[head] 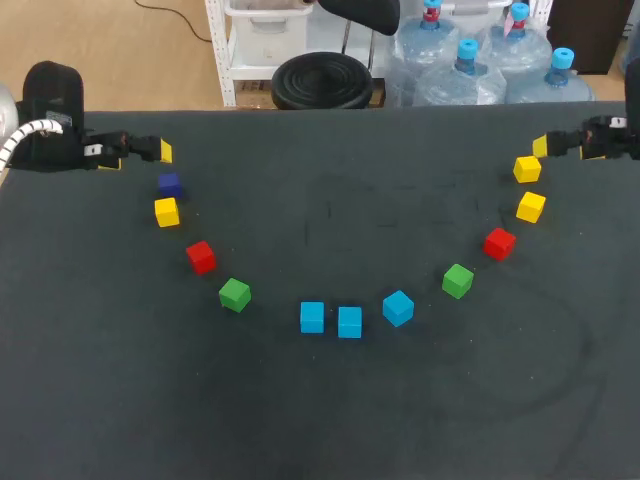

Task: Place the blue cubes, place green cubes on the blue cubes, place the yellow cubes on the green cubes, then place the red cubes on the yellow cubes, and place purple cube on the red cubes.

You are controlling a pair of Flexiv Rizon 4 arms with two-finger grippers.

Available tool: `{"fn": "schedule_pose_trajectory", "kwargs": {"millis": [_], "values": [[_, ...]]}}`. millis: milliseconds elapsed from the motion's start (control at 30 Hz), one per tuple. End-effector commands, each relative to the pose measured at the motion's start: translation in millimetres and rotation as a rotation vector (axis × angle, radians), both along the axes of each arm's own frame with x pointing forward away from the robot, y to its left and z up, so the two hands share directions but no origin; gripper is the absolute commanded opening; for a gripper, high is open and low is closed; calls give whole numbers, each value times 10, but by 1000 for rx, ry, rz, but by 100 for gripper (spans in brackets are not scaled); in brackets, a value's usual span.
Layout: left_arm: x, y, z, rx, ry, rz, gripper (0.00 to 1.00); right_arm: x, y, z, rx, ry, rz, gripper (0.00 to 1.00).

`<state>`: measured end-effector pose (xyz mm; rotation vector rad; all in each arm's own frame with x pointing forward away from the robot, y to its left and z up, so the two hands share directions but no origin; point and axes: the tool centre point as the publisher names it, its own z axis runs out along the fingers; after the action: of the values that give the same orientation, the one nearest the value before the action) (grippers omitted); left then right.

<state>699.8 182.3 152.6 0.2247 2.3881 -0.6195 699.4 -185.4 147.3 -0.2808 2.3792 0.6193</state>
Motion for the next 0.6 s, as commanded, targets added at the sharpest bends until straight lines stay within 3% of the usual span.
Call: {"fn": "schedule_pose_trajectory", "kwargs": {"millis": [33, 600], "values": [[-1, 19, -16, -9, -6, -6, 100, -4, 73, 104, 11, 13, 39, 100], [-1, 19, -16, -9, -6, -6, 100, -256, 773, 282, -158, 27, 654, 100]]}}
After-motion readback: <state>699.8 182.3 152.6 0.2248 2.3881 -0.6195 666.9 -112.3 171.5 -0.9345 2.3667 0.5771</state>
